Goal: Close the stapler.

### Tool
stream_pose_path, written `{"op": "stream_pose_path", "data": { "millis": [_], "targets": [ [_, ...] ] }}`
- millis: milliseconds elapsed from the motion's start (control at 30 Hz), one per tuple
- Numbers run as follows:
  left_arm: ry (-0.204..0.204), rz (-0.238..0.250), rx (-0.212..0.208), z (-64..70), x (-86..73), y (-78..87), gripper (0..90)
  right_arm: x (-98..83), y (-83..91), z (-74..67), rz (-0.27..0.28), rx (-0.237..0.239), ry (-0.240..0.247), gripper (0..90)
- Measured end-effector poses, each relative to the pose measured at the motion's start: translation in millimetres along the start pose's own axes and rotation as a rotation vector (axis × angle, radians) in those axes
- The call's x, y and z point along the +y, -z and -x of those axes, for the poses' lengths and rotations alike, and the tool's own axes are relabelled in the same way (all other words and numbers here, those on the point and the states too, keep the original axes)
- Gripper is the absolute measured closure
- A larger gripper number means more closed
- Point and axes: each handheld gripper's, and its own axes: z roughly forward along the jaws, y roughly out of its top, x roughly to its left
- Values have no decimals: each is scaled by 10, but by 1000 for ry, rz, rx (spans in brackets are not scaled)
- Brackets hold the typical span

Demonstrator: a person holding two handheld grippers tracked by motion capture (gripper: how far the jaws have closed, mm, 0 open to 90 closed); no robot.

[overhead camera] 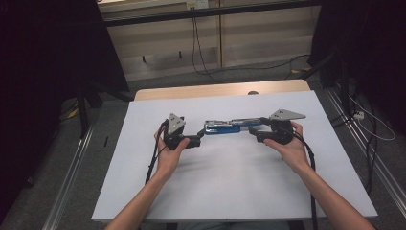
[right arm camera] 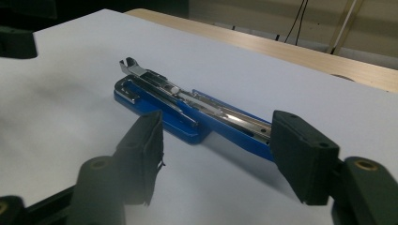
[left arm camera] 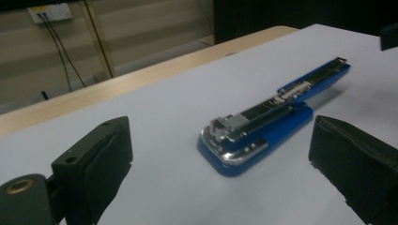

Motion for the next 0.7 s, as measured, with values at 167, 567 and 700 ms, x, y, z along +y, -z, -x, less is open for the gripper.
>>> {"op": "stream_pose_path", "data": {
  "millis": [167, 567, 700],
  "targets": [
    [35, -15, -35, -13, 12, -104, 65, -3, 1, 1, -4, 7, 8, 477],
    [43, -58, -66, -23, -83, -184, 48, -106, 1, 103, -15, -43, -20, 784],
    [36, -64, -70, -5, -94, -199, 55, -126, 22, 150, -24, -38, -19, 894]
  ]
}}
